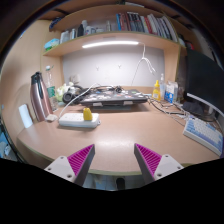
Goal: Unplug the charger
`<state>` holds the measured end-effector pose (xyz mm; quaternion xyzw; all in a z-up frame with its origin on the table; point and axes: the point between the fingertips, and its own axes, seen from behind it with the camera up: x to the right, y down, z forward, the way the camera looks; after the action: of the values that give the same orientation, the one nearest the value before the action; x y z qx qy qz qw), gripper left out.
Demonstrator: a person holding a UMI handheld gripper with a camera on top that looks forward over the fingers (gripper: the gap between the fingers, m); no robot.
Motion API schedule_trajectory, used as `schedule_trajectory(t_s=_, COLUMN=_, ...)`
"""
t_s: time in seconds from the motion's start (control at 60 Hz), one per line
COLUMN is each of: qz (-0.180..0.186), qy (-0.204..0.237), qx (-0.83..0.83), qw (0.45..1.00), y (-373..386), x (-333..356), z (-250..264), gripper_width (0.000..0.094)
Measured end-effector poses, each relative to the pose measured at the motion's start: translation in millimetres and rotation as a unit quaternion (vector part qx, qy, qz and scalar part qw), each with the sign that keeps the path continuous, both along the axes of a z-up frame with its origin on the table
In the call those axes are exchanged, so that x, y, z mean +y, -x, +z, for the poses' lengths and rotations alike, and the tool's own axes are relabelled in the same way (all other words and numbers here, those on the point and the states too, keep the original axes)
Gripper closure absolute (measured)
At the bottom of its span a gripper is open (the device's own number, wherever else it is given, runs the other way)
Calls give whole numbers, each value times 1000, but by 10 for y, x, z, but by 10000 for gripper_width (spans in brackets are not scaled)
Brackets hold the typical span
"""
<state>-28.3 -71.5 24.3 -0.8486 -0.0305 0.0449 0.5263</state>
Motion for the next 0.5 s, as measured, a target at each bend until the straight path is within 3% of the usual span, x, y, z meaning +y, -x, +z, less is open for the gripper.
schedule_trajectory(t_s=0.15, qz=-4, qy=-6, qx=-2, qw=1000, y=1, x=-14, z=55, gripper_width=63)
schedule_trajectory(t_s=0.5, qz=41, qy=-7, qx=3, qw=999, y=547, x=386, z=110, gripper_width=62)
